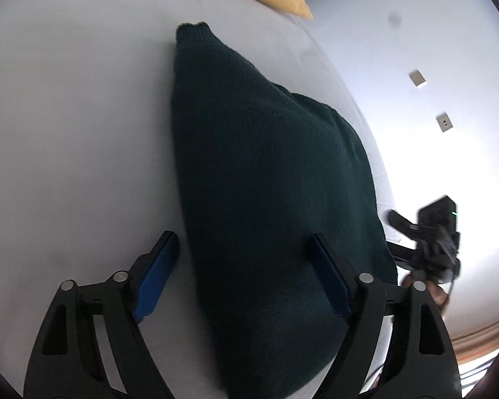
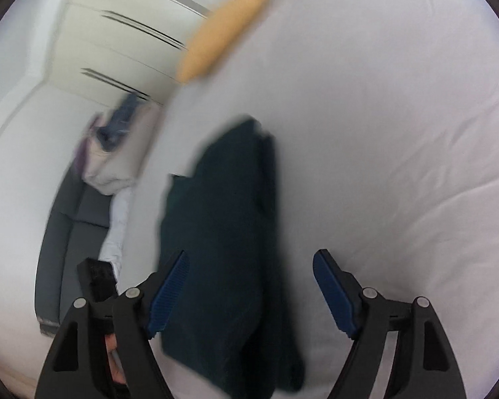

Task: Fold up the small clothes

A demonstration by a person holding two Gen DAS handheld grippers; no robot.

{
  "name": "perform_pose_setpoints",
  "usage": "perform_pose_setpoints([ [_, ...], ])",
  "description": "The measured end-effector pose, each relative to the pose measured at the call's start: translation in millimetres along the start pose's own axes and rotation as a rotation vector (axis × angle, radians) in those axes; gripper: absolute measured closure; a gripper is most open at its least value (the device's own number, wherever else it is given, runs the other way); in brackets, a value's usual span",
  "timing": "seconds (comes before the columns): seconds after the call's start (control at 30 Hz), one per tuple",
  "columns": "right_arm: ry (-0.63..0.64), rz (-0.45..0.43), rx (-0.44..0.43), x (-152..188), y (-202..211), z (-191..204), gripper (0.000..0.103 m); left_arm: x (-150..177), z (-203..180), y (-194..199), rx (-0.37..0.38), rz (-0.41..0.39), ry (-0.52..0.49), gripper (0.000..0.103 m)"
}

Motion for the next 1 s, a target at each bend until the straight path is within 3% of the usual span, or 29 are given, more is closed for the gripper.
perform_pose_setpoints([
  [0.1,-0.015,0.007,-0.046,-10,-16,8,0.032,-11,4,-6,0.012,0.007,0.039,0.025],
  [0.17,0.001,0.05,-0.026,-11,-28,16,0.051,-12,1,-12,-0.007,0.036,0.017,0.035],
  [0.23,0.046,0.076,0.049,-9,-41,19,0.056,-14,-3,-16,-0.016,0.059,-0.008,0.044],
  [0.4,0.138,0.028,0.182,-2,-38,32,0.074,-14,-14,-10,-0.063,0.055,-0.085,0.064],
  [0.53,0.394,-0.08,0.421,27,-31,79,0.079,-5,-32,12,-0.119,0.034,-0.153,0.068],
  [0.6,0.477,-0.107,0.464,46,-25,103,0.08,6,-40,35,-0.156,0.016,-0.193,0.068],
  [0.77,0.586,-0.153,0.435,116,-6,159,0.08,37,-40,119,-0.227,-0.053,-0.249,0.068],
  [1.0,0.591,-0.108,0.273,223,-11,197,0.08,114,-3,223,-0.316,-0.08,-0.243,0.068],
])
Point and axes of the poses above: each gripper's, at about its wrist camera, not at the fingertips, and y roughly against the way its jaws point, z to its left, x to its underside, the point moved 7 cm from there along -y, roughly the way its jaws point, and after that the axes turned 11 degrees about -y, right-handed, at the moved point
